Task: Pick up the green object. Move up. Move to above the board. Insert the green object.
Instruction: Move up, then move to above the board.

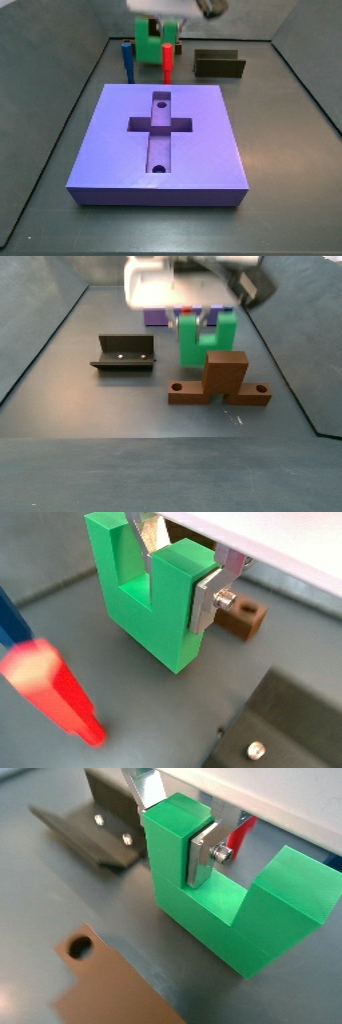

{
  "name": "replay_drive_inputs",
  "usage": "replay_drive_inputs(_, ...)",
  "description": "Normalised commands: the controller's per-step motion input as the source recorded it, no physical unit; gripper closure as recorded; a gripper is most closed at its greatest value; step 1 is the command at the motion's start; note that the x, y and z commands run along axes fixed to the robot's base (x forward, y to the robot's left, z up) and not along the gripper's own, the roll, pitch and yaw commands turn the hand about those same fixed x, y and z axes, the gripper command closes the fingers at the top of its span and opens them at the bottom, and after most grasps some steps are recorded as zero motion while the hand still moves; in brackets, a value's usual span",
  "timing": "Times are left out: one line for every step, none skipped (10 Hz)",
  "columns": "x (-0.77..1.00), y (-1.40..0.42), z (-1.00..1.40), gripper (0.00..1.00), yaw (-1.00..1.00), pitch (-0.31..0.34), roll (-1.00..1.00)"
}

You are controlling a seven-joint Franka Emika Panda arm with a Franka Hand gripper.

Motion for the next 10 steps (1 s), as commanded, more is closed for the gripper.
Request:
replay_drive_inputs(-0.03, 0.03, 0.7, 1.0, 0.03, 0.035, 0.01)
replay_drive_inputs(0.01, 0.01, 0.21, 1.0, 0.01, 0.012, 0.04)
replay_drive_inputs(0.0, 0.0, 1.4, 1.0, 0.0, 0.0, 0.0)
replay_drive_inputs(-0.02, 0.0, 1.4, 1.0, -0.01, 0.026, 0.0)
replay_drive_inputs(-0.04, 0.0, 1.4, 1.0, -0.01, 0.032, 0.01)
replay_drive_inputs(-0.01, 0.0, 1.4, 1.0, 0.0, 0.008, 0.03)
replay_drive_inputs(0.03, 0.0, 1.4, 1.0, 0.0, 0.059, 0.01)
replay_drive_inputs(0.01, -0.01, 0.9, 1.0, 0.0, 0.076, 0.01)
replay_drive_inputs(0.03, -0.01, 0.45, 1.0, 0.0, 0.057, 0.01)
replay_drive_inputs(0.05, 0.0, 0.22, 1.0, 0.0, 0.051, 0.01)
